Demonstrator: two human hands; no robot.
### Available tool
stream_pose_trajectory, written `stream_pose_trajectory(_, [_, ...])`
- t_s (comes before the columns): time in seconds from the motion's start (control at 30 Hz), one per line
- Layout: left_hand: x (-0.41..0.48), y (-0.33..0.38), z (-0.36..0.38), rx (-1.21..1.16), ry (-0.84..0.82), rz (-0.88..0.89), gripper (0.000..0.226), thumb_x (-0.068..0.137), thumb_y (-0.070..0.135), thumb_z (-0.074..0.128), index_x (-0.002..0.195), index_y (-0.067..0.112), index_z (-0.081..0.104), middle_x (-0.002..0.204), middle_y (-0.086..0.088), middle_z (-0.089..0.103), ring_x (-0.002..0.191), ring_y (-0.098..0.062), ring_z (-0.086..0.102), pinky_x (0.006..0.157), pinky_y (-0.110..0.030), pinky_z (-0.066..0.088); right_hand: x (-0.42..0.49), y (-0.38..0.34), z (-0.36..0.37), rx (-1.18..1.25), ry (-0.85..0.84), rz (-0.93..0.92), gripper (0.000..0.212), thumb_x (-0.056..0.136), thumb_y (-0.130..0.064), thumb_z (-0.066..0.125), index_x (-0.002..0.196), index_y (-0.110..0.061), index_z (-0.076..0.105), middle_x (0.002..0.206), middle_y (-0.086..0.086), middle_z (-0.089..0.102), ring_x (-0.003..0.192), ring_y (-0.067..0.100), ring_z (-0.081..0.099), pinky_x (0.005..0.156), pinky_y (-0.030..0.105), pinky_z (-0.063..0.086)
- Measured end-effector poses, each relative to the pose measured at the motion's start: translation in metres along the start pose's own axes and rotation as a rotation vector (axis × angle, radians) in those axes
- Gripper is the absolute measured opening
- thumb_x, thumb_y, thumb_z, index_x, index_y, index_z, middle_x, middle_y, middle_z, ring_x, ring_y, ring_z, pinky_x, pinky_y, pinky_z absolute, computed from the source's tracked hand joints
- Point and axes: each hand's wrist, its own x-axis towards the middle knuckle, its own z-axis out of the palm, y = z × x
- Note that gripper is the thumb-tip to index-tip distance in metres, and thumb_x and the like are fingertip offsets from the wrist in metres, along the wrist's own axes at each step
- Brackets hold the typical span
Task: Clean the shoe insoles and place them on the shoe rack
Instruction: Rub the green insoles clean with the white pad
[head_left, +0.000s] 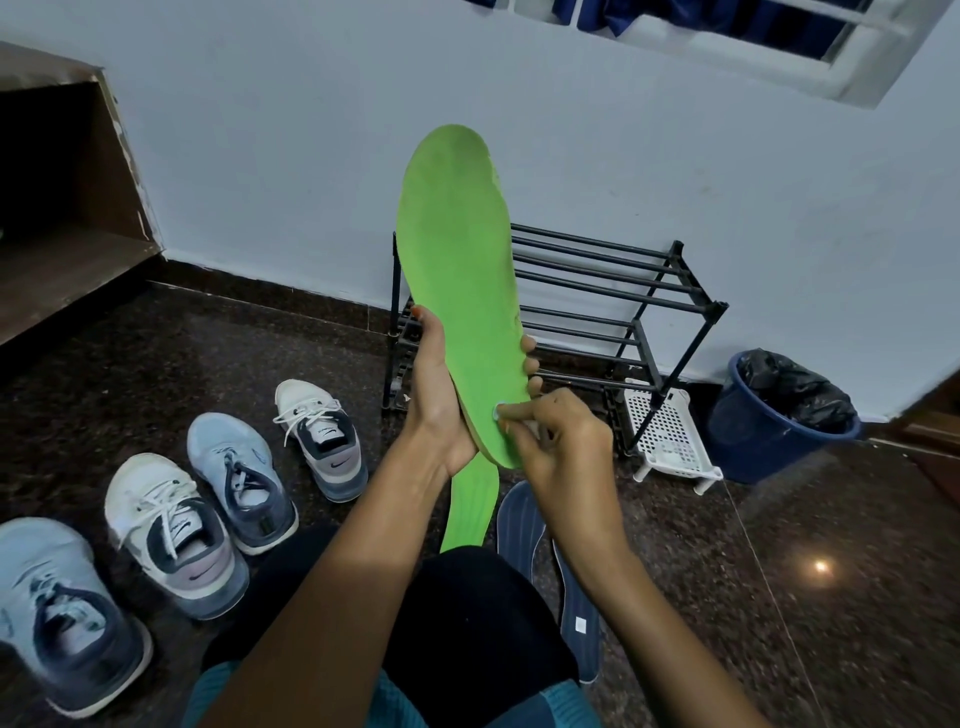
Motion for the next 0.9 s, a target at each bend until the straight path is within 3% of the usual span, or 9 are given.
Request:
stream_pose_trajectory(0.13, [0.001, 0.001, -0.001, -0.002, -0.004, -0.006, 0.087, 0.089, 0.072, 0.010, 0.103, 0.002, 0.061, 0.082, -0.013, 0.064, 0.067, -0.022, 0.058, 0.061, -0.031, 0.052, -0.009, -0.003, -0.008, 0.039, -0.121, 0.044, 0.012, 0.076, 0.004, 0.069, 0.083, -0.006, 0.073, 0.076, 0.004, 0.060, 0.071, 0.008, 0.054, 0.063, 0.010, 0.041])
stream_pose_trajectory(0.3, [0.000, -0.001, 0.001, 0.015, -0.031, -0.024, 0.086, 0.090, 0.071, 0.009, 0.102, 0.003, 0.061, 0.082, -0.013, 0.063, 0.067, -0.022, 0.058, 0.063, -0.033, 0.052, 0.003, 0.002, -0.006, -0.035, 0.014, 0.049, 0.010, 0.076, 0.004, 0.069, 0.081, -0.004, 0.072, 0.074, -0.002, 0.053, 0.069, 0.007, 0.049, 0.066, 0.005, 0.037])
stream_pose_trajectory(0.43, [0.000, 0.000, 0.000, 0.005, -0.027, -0.012, 0.086, 0.090, 0.071, 0.010, 0.102, 0.004, 0.062, 0.081, -0.014, 0.063, 0.067, -0.023, 0.058, 0.064, -0.034, 0.053, 0.004, 0.004, -0.002, -0.045, 0.049, 0.039, 0.010, 0.076, 0.004, 0.069, 0.081, -0.004, 0.071, 0.075, 0.001, 0.058, 0.072, 0.013, 0.055, 0.067, 0.011, 0.040])
stream_pose_trajectory(0.63, [0.002, 0.000, -0.002, -0.009, 0.006, -0.007, 0.088, 0.089, 0.072, 0.011, 0.099, 0.002, 0.063, 0.081, -0.013, 0.065, 0.067, -0.022, 0.059, 0.064, -0.034, 0.054, -0.008, -0.002, -0.008, 0.118, -0.090, 0.104, 0.008, 0.075, 0.002, 0.071, 0.079, -0.004, 0.072, 0.076, 0.002, 0.063, 0.074, -0.007, 0.055, 0.061, 0.002, 0.038])
stream_pose_trajectory(0.9, [0.001, -0.002, -0.001, 0.058, -0.012, -0.010, 0.084, 0.091, 0.069, 0.008, 0.102, 0.006, 0.062, 0.081, -0.013, 0.066, 0.068, -0.022, 0.062, 0.065, -0.033, 0.054, 0.008, 0.000, -0.003, -0.051, 0.049, 0.018, 0.009, 0.076, 0.003, 0.069, 0.082, -0.004, 0.071, 0.075, -0.002, 0.052, 0.072, 0.010, 0.051, 0.068, 0.010, 0.039])
